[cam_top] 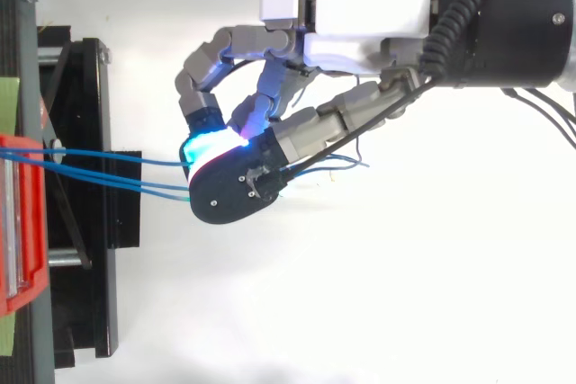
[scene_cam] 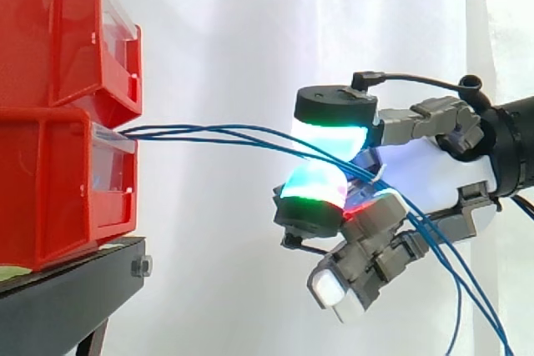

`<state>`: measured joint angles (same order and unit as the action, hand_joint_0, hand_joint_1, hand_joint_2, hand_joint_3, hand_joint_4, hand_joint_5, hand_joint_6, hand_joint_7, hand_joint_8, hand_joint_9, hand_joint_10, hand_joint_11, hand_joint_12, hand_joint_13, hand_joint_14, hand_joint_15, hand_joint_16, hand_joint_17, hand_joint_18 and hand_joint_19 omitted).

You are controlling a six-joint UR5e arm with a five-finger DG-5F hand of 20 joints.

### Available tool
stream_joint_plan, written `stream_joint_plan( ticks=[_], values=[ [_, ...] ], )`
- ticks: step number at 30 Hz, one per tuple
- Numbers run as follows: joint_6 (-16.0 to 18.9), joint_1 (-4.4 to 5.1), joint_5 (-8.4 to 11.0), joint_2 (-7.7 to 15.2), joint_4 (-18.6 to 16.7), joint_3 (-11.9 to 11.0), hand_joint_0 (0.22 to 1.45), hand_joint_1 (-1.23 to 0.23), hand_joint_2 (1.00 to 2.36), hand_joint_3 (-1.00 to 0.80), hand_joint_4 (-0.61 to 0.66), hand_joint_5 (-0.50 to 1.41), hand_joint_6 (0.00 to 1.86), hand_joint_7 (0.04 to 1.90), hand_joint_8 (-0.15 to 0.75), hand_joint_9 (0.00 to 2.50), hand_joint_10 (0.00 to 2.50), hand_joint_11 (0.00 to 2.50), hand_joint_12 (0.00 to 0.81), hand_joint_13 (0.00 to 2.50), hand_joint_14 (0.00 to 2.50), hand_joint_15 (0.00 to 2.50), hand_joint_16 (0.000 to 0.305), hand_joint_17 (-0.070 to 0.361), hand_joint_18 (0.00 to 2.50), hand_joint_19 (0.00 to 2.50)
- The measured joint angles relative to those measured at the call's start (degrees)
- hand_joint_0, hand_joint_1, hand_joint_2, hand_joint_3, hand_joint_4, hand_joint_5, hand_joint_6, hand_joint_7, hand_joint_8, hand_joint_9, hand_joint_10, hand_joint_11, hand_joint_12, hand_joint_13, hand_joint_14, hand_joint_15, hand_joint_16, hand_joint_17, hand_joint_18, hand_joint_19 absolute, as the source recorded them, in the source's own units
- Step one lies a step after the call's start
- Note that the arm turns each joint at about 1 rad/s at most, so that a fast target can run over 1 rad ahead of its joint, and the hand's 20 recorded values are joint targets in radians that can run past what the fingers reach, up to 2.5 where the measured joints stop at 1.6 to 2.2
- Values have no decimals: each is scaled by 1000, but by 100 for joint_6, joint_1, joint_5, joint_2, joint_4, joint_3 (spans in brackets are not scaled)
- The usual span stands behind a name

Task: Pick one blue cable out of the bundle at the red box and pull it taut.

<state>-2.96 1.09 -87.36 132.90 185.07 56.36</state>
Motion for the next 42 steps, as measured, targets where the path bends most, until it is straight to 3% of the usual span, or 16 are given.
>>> stream_joint_plan(
  ticks=[12, 21, 28, 32, 42],
  values=[
    [-256, -3, 89, -32, 53, -76, 648, -908, 1020, -49, 127, -113, 872, 1441, 306, 1180, 18, 1279, 354, 793, 19, 474, 52, 118, 625, 382],
    [-847, 0, 85, -179, 60, -74, 651, -908, 1020, -59, 130, -116, 878, 1425, 308, 1162, 18, 1271, 355, 776, 20, 472, 52, 117, 620, 390],
    [-1433, 0, 41, -196, 62, -73, 646, -907, 1018, -55, 133, -115, 879, 1415, 321, 1033, 19, 1094, 358, 741, 17, 436, 53, 118, 605, 364],
    [-1838, -1, 36, -201, 64, -74, 643, -908, 1017, -62, 132, -114, 879, 1401, 319, 927, 18, 871, 361, 716, 16, 397, 53, 120, 597, 351],
    [-1987, 3, 40, -203, 65, -73, 636, -904, 1015, -67, 136, -113, 876, 1401, 307, 843, 16, 692, 368, 680, 14, 370, 54, 121, 564, 330]
  ],
)
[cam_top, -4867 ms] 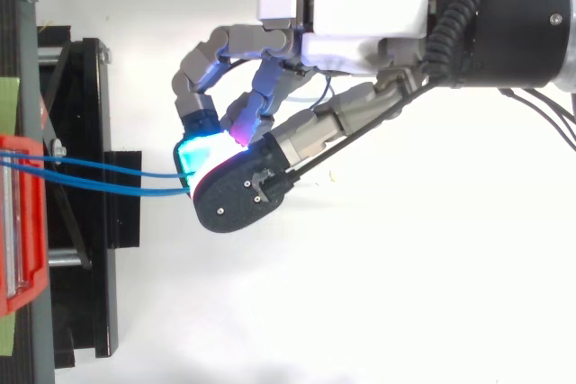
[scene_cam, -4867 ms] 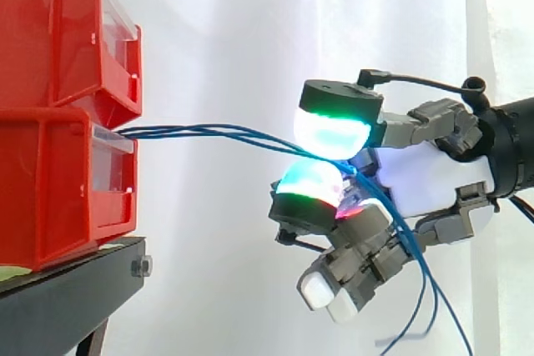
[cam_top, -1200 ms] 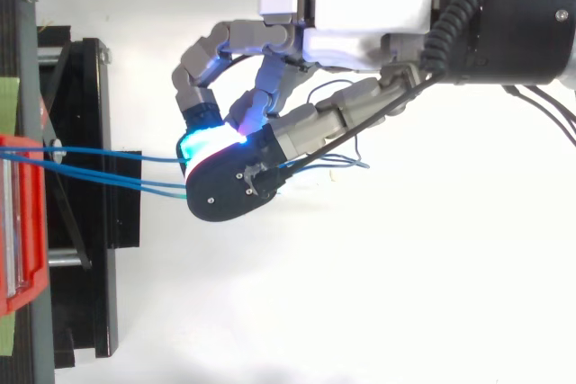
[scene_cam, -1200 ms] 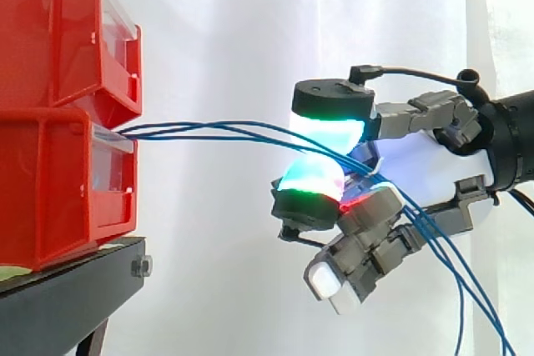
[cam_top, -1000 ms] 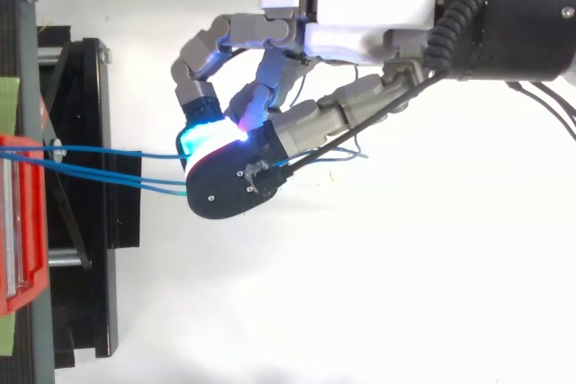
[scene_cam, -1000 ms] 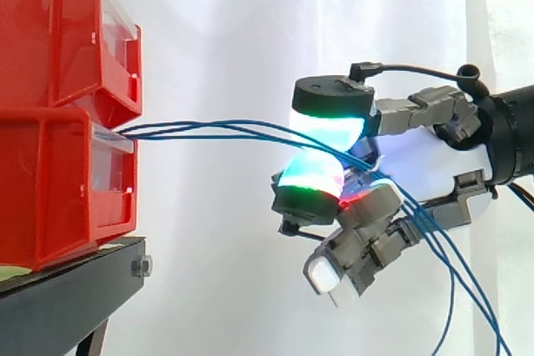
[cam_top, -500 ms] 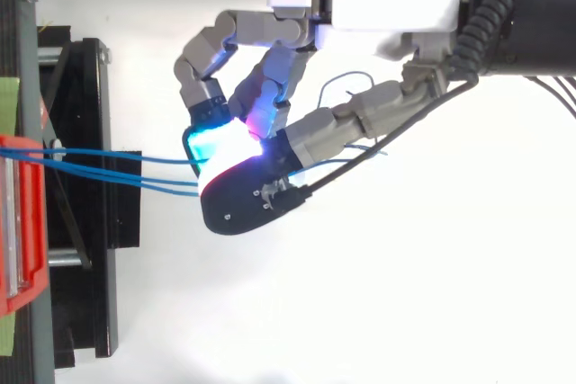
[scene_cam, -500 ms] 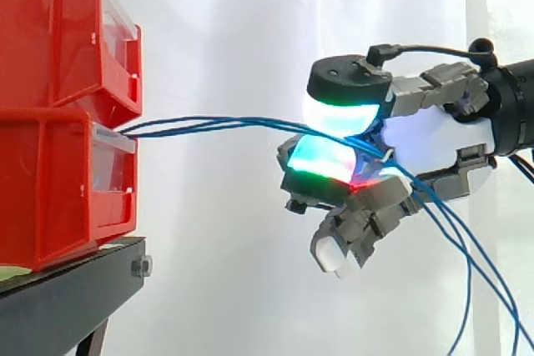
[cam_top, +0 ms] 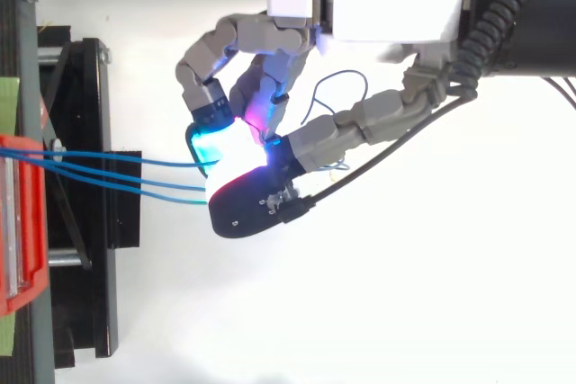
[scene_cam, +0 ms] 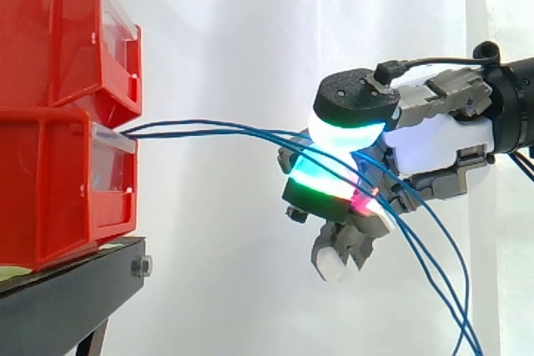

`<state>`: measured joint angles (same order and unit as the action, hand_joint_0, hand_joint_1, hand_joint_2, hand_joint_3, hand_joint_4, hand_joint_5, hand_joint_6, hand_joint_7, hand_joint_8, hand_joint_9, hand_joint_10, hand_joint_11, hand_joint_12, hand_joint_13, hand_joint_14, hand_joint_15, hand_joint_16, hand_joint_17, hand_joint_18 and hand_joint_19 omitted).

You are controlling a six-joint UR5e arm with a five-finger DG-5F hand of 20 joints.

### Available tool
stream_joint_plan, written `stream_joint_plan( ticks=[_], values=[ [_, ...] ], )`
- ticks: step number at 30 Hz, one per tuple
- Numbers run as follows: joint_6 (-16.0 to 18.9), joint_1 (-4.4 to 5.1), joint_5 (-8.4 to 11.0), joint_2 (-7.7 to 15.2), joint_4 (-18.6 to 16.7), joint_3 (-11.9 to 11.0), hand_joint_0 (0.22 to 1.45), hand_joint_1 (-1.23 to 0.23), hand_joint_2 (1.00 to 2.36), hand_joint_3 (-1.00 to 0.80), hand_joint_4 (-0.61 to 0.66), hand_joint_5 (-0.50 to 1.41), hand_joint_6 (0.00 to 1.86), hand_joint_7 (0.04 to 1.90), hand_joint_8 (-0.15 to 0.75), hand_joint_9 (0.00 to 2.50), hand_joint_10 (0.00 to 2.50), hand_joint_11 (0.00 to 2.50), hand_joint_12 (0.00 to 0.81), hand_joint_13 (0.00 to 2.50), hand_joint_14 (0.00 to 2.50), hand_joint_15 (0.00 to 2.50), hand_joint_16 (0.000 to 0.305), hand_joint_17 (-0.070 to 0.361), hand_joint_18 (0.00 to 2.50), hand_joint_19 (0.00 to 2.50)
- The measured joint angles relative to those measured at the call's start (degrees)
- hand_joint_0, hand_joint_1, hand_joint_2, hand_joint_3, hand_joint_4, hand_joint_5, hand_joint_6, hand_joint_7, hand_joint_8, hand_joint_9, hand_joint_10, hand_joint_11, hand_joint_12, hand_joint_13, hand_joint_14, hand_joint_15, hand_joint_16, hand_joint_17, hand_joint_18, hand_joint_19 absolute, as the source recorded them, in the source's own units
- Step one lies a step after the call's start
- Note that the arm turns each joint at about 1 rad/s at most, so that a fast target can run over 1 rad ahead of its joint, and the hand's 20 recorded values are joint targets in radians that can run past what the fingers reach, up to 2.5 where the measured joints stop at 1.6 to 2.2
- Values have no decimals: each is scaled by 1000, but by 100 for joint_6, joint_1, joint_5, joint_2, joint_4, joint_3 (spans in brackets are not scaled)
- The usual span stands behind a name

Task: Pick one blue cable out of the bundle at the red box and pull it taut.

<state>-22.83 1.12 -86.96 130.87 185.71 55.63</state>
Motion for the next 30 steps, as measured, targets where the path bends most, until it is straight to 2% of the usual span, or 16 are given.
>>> stream_joint_plan(
  ticks=[3, 11, 16, 20, 30],
  values=[
    [-2, 1, 12, 0, 0, 0, 637, -905, 1015, -75, 123, -113, 875, 1400, 297, 788, 13, 604, 366, 657, 14, 357, 54, 122, 540, 321],
    [7, 2, 26, 0, -13, 52, 637, -902, 1015, -87, 128, -113, 869, 1418, 291, 754, 12, 563, 359, 615, 13, 345, 53, 119, 493, 315],
    [26, 1, 4, 1, -97, 309, 634, -898, 1014, -93, 131, -114, 868, 1414, 283, 713, 14, 494, 358, 564, 12, 312, 53, 119, 444, 280],
    [45, 2, -3, 1, -286, 423, 634, -896, 1014, -103, 131, -114, 867, 1409, 282, 695, 13, 485, 359, 539, 12, 299, 53, 119, 413, 265],
    [150, 3, -5, 4, -462, 450, 637, -892, 1013, -113, 135, -114, 867, 1402, 283, 683, 12, 474, 358, 509, 11, 289, 53, 120, 365, 244]
  ],
)
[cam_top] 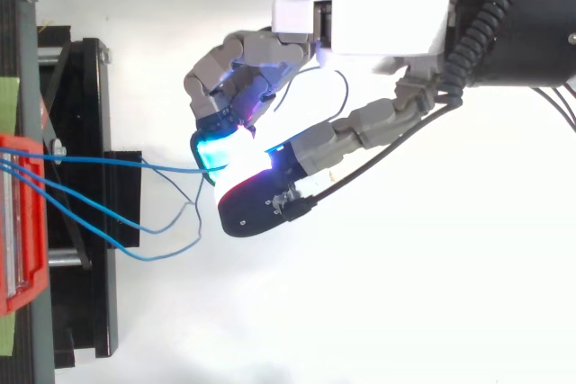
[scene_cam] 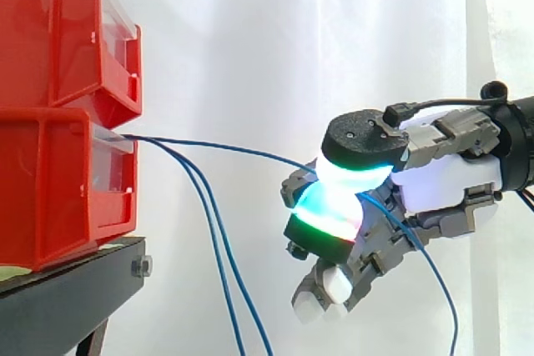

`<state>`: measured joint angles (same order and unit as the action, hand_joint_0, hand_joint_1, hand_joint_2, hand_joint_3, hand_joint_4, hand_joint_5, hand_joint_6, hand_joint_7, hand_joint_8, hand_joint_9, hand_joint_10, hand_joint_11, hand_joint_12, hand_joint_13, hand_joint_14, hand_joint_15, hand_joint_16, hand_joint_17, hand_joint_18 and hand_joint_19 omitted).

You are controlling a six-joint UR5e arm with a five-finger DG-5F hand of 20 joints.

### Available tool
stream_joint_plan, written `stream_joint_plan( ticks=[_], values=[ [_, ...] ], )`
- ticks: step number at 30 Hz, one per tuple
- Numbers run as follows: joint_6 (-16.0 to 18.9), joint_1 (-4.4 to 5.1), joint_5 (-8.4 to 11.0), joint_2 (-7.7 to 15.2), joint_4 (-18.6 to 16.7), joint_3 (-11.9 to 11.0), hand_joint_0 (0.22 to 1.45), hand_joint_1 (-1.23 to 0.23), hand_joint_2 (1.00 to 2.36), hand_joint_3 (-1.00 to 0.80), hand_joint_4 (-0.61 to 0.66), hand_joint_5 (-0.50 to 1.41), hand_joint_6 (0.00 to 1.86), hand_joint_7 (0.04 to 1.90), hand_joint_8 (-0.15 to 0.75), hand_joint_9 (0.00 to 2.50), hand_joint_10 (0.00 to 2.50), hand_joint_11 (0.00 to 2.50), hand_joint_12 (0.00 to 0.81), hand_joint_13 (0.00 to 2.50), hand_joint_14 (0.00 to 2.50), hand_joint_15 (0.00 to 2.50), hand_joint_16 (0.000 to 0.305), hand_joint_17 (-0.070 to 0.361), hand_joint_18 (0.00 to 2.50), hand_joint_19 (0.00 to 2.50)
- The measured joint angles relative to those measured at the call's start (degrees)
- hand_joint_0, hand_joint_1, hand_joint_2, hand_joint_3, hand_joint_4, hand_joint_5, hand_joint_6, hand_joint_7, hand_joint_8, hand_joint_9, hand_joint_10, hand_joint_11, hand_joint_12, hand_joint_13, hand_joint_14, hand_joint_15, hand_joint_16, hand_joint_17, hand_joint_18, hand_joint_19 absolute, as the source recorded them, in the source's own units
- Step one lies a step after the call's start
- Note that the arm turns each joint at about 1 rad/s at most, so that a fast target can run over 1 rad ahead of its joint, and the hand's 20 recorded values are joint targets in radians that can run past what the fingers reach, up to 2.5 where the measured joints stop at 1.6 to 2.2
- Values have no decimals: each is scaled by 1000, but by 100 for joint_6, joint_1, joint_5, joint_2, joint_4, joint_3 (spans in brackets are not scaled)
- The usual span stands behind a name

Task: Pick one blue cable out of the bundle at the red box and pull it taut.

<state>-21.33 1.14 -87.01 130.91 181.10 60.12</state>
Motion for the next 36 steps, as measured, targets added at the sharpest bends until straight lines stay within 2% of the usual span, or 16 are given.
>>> stream_joint_plan(
  ticks=[5, 10, 14, 18, 25, 30, 36],
  values=[
    [28, 0, -3, -2, 0, 37, 636, -892, 1012, -112, 136, -114, 866, 1403, 283, 685, 10, 476, 359, 509, 11, 289, 54, 121, 365, 255],
    [109, 7, -8, -1, -41, 197, 635, -892, 1013, -109, 137, -114, 866, 1403, 285, 687, 10, 477, 362, 512, 11, 293, 54, 121, 367, 250],
    [375, 21, -9, -3, -307, 411, 635, -890, 1013, -110, 137, -114, 866, 1402, 286, 686, 10, 484, 363, 513, 11, 289, 54, 122, 370, 253],
    [729, 28, -9, -3, -625, 529, 638, -890, 1012, -116, 141, -114, 866, 1405, 287, 690, 10, 485, 363, 513, 13, 291, 54, 122, 372, 253],
    [1054, 40, -9, -3, -865, 567, 636, -888, 1013, -106, 138, -114, 865, 1414, 288, 695, 10, 487, 364, 518, 11, 293, 55, 123, 375, 252],
    [1121, 43, -9, -2, -876, 569, 631, -882, 1013, -50, 127, -113, 869, 1450, 303, 720, 10, 524, 372, 545, 11, 307, 56, 125, 393, 258],
    [1125, 51, -9, -1, -879, 571, 665, -893, 1012, -3, 101, -115, 874, 1600, 305, 722, 14, 534, 366, 581, 12, 331, 55, 125, 426, 255]
  ],
)
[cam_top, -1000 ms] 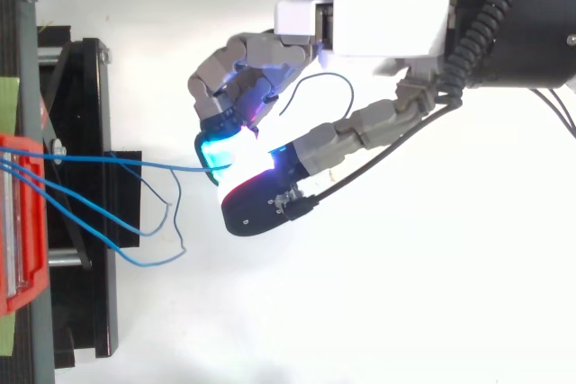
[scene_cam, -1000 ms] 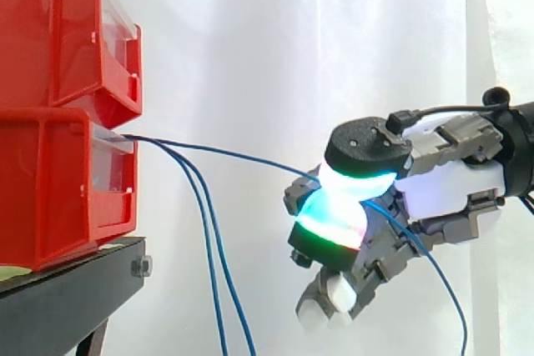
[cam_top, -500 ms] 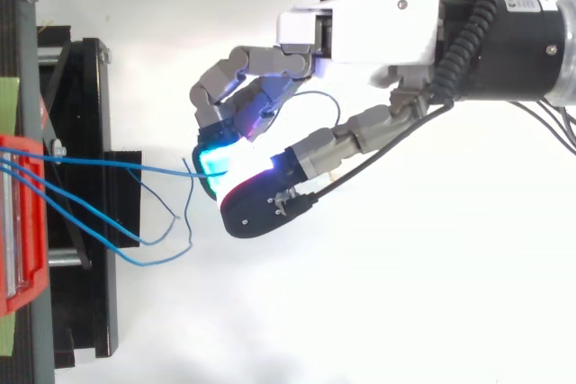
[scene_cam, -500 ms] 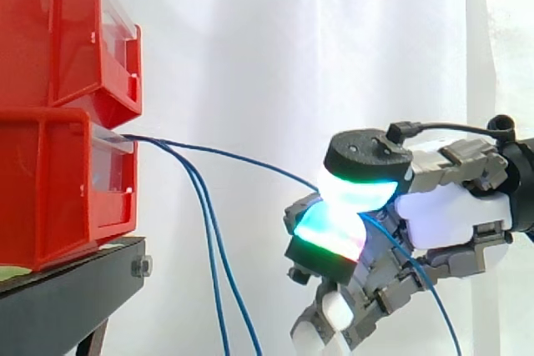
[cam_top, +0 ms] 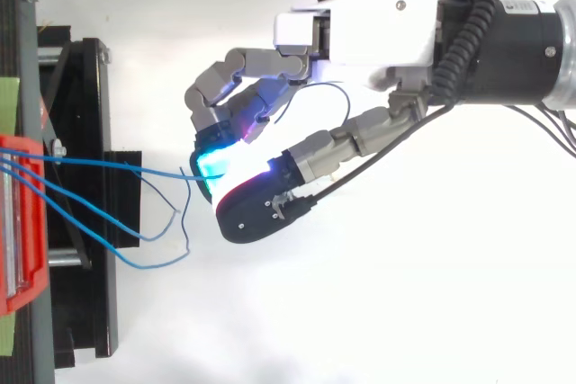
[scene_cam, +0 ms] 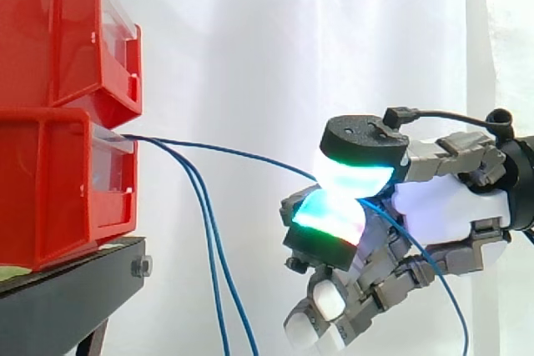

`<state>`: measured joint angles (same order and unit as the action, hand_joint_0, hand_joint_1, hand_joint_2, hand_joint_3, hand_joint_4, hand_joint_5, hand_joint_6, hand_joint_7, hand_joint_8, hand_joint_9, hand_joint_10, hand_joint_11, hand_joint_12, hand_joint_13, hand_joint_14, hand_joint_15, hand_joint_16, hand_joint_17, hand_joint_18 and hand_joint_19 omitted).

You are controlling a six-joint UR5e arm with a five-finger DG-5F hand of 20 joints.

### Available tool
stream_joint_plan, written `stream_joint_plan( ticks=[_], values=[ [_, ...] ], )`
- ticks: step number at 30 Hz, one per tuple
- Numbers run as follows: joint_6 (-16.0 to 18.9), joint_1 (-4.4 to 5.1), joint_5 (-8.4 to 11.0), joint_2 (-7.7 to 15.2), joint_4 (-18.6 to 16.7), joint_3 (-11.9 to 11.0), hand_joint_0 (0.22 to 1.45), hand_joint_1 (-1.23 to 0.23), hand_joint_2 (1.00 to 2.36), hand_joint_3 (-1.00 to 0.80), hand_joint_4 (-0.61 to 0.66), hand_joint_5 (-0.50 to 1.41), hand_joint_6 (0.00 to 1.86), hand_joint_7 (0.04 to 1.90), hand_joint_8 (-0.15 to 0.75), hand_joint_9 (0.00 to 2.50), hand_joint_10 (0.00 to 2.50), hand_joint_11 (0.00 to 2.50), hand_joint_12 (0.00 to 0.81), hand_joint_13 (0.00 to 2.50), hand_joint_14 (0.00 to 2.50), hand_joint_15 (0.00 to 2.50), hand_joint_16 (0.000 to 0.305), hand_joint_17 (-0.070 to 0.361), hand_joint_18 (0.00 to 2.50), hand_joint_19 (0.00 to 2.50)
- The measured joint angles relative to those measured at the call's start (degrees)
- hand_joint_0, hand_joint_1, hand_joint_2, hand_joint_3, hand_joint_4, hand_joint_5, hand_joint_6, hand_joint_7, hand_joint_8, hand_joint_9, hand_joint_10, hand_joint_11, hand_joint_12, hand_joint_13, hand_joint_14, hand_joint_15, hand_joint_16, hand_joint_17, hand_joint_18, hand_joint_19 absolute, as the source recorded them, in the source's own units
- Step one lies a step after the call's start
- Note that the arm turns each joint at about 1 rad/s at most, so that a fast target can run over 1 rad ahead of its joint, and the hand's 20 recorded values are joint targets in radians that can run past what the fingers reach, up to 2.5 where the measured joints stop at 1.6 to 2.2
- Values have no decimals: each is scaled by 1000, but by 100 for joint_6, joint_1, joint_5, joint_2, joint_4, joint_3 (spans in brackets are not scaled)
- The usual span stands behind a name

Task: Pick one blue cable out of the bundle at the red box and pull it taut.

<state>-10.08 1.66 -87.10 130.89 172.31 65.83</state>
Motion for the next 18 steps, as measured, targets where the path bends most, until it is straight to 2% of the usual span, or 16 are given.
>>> stream_joint_plan(
  ticks=[8, 18],
  values=[
    [-15, 11, 0, 2, -4, 4, 688, -887, 1014, -45, 50, -132, 907, 1516, 305, 719, 12, 556, 355, 574, 13, 334, 53, 119, 418, 263],
    [-3, 16, -5, 3, -8, 7, 681, -867, 1013, -288, 92, -157, 910, 1233, 298, 694, 13, 579, 349, 535, 13, 333, 51, 115, 391, 282]
  ],
)
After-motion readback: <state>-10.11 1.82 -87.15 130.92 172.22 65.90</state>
